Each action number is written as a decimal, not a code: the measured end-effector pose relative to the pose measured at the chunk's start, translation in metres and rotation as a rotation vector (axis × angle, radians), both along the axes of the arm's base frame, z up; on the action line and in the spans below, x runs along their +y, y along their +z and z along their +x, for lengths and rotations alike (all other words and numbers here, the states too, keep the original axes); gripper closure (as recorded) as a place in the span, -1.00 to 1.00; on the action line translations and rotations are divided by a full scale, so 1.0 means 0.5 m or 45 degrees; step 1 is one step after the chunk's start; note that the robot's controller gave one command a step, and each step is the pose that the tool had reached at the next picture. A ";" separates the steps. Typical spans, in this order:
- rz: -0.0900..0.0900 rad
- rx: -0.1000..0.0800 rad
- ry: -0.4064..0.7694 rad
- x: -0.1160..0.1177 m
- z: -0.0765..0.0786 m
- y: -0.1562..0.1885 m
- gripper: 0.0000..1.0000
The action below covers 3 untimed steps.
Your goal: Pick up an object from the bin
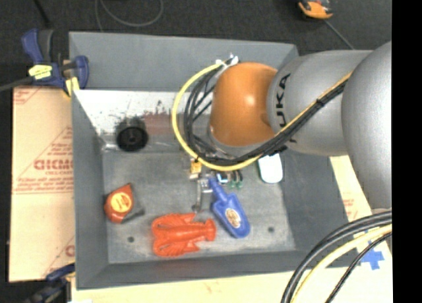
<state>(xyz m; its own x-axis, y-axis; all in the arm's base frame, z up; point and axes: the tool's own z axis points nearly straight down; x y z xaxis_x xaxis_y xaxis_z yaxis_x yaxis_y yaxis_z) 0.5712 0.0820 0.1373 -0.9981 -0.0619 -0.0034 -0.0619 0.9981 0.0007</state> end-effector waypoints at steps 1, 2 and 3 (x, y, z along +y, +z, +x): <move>-0.001 0.002 0.051 -0.021 -0.029 -0.027 -1.00; -0.001 -0.001 0.080 -0.032 -0.088 -0.072 -1.00; 0.000 0.005 0.076 -0.017 -0.103 -0.115 -1.00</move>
Offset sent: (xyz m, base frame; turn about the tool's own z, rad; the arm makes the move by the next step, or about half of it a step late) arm -0.0565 -0.0158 -0.0459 -0.0752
